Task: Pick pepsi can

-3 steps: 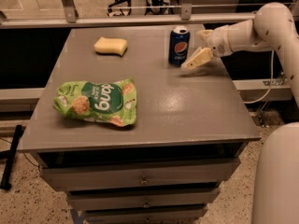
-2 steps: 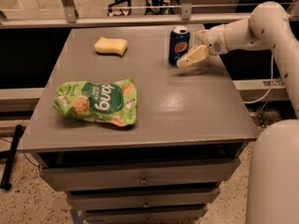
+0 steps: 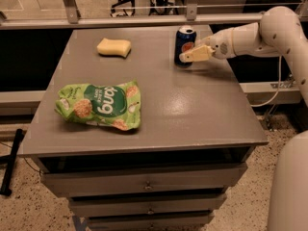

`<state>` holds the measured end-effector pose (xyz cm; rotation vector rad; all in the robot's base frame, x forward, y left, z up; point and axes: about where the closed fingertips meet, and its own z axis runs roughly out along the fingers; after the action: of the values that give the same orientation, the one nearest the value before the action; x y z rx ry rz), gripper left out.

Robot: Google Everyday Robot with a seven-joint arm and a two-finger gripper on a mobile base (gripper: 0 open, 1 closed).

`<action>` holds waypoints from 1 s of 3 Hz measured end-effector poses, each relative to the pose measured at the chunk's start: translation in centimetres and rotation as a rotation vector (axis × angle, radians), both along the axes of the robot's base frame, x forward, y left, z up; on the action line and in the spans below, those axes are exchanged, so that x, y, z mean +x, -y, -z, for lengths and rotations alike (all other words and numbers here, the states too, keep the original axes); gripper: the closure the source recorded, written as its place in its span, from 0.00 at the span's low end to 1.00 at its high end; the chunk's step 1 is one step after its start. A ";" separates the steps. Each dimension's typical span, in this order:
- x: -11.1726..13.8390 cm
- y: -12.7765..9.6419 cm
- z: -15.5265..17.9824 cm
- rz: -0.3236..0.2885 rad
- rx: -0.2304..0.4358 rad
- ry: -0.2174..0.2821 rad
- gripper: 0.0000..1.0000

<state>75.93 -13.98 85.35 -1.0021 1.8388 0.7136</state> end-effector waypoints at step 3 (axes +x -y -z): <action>-2.8 -0.2 -4.4 -0.005 0.034 0.054 1.00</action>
Offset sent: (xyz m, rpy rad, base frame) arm -0.0379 -0.0003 0.0470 0.0708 -0.0506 -0.0051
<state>73.09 -13.82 89.71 -0.9947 1.7723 0.7120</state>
